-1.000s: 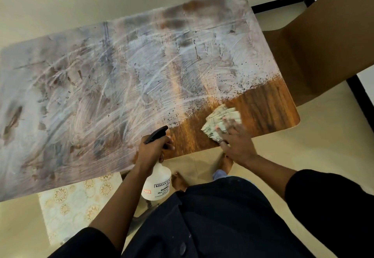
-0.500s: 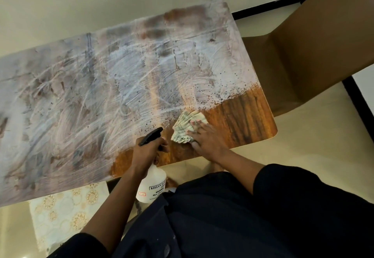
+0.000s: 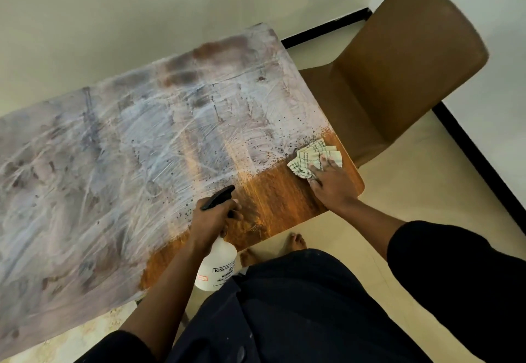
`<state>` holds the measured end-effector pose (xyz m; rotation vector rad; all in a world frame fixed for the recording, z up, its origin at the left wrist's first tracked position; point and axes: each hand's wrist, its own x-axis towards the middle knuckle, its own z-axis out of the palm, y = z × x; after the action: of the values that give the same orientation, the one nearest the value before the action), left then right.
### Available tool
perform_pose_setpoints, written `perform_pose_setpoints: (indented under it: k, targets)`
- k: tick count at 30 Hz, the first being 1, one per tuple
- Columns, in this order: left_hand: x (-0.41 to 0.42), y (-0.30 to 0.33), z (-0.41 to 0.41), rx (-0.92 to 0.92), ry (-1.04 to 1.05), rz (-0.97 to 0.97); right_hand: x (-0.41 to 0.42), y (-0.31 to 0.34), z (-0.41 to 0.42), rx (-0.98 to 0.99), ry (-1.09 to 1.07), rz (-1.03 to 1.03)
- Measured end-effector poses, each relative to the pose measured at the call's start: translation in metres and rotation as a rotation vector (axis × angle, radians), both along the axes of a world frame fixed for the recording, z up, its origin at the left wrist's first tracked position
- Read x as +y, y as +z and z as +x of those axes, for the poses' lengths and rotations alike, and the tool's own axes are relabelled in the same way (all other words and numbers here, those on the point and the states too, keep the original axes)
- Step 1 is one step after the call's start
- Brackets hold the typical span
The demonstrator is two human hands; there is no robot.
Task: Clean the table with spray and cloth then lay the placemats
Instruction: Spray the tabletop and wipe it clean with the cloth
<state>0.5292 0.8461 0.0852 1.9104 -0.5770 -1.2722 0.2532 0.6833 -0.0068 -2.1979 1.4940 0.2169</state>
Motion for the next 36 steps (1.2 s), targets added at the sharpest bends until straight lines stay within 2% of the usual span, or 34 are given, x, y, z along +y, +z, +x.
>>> perform_pose_setpoints:
  k: [9, 19, 27, 36]
  targets:
    - [-0.02, 0.001, 0.014, 0.049, -0.122, 0.038, 0.084, 0.01, 0.0, 0.092, -0.11, 0.019]
    - [-0.031, 0.007, 0.004, 0.093, -0.23, 0.05, 0.088, 0.021, 0.014, 0.117, -0.1, -0.016]
    - [-0.049, -0.002, -0.01, 0.117, -0.203, 0.098, 0.056, 0.02, 0.002, 0.083, -0.051, -0.035]
    - [-0.092, 0.0, -0.034, 0.048, -0.088, 0.078, -0.058, 0.013, -0.007, 0.108, 0.181, -0.03]
